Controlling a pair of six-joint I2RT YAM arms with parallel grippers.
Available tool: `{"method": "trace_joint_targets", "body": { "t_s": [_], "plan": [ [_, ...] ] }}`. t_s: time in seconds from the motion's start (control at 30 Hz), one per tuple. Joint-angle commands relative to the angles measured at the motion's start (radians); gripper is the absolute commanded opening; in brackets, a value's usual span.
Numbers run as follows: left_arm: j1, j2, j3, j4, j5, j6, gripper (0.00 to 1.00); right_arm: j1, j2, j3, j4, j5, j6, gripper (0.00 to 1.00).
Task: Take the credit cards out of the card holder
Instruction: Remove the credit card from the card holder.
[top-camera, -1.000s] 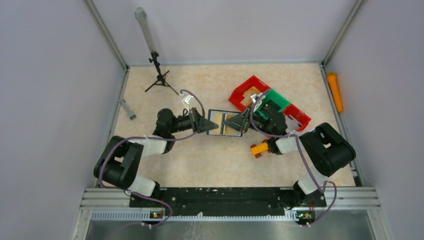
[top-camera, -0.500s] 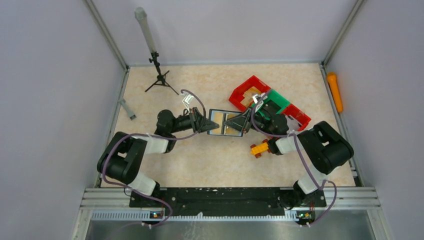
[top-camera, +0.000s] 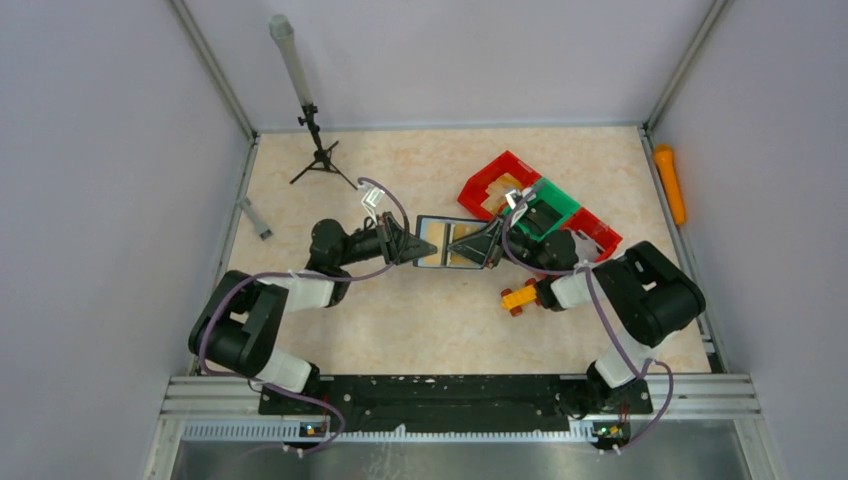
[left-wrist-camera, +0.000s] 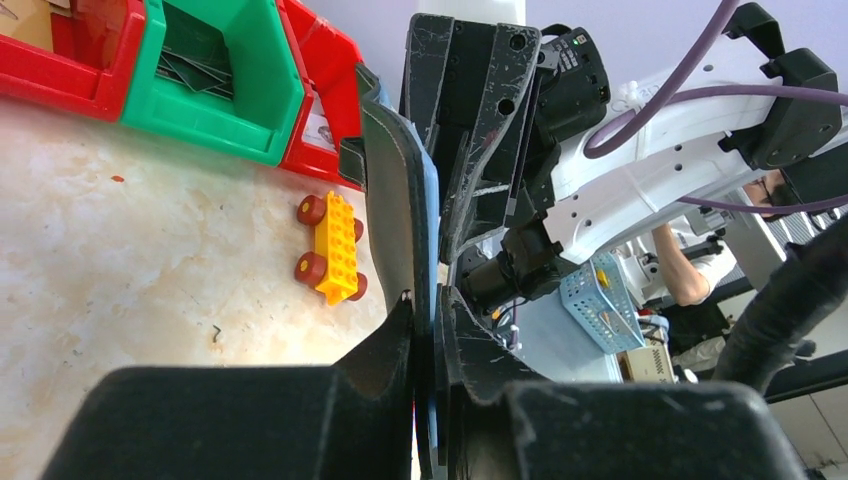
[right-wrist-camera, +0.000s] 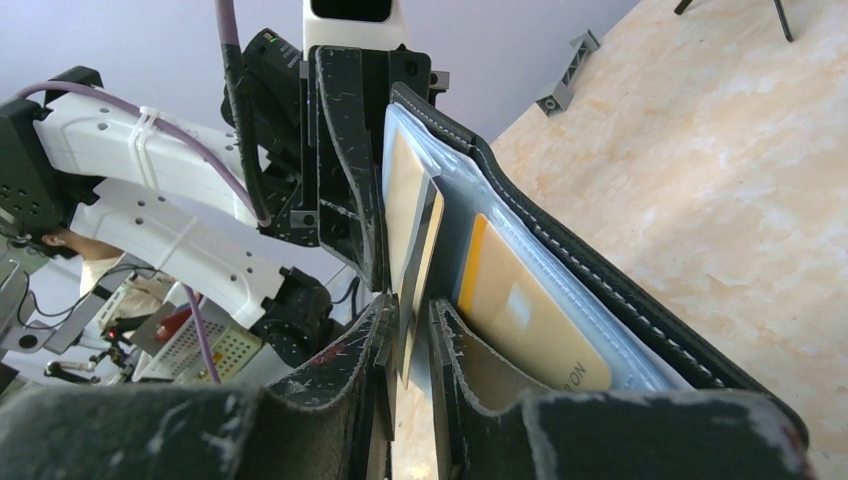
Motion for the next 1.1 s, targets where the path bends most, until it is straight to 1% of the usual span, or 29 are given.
{"method": "trace_joint_targets", "body": {
  "t_s": [0.0,0.07,0.17,0.23,0.4,0.43,0.53,0.6,0.7,0.73,0.77,0.87,0.93,1.07],
  "plan": [
    [-0.001,-0.054,-0.003,0.043,-0.002,0.032,0.12,-0.006,0.009,-0.008,0.066,-0.015,-0.012,0.19],
    [-0.001,-0.058,-0.004,0.035,-0.005,0.040,0.12,-0.005,0.011,-0.009,0.068,-0.018,-0.014,0.19],
    [-0.001,-0.050,0.000,0.029,-0.003,0.041,0.12,-0.006,0.010,-0.006,0.072,-0.024,-0.012,0.14],
    [-0.001,-0.043,0.003,0.029,0.000,0.039,0.13,-0.006,0.009,-0.005,0.078,-0.028,-0.013,0.14],
    [0.000,-0.045,0.006,0.018,0.002,0.048,0.18,-0.003,0.010,0.001,0.072,-0.035,-0.015,0.00],
    [-0.001,-0.046,0.007,0.013,0.002,0.051,0.20,-0.002,0.009,0.000,0.072,-0.035,-0.016,0.00],
    [0.001,-0.060,0.003,0.009,0.003,0.060,0.31,-0.002,-0.011,-0.001,0.015,-0.012,-0.047,0.00],
    [0.003,-0.075,-0.002,-0.007,-0.002,0.072,0.32,-0.002,-0.026,-0.003,-0.030,0.001,-0.070,0.00],
    [0.006,-0.101,-0.010,-0.034,-0.014,0.093,0.32,-0.002,-0.031,-0.002,-0.046,0.006,-0.079,0.00],
    [0.008,-0.109,-0.011,-0.043,-0.018,0.099,0.31,-0.002,-0.028,-0.001,-0.048,0.006,-0.079,0.00],
    [0.009,-0.115,-0.014,-0.047,-0.021,0.104,0.28,-0.002,-0.025,0.001,-0.049,0.004,-0.075,0.00],
    [0.013,-0.131,-0.027,-0.048,-0.040,0.110,0.13,-0.002,-0.013,0.003,-0.030,-0.001,-0.063,0.00],
    [0.017,-0.142,-0.037,-0.048,-0.052,0.115,0.05,-0.002,-0.013,0.003,-0.034,-0.001,-0.064,0.00],
    [0.031,-0.171,-0.056,-0.032,-0.070,0.111,0.00,-0.003,-0.013,0.003,-0.046,0.005,-0.068,0.00]
  ]
}}
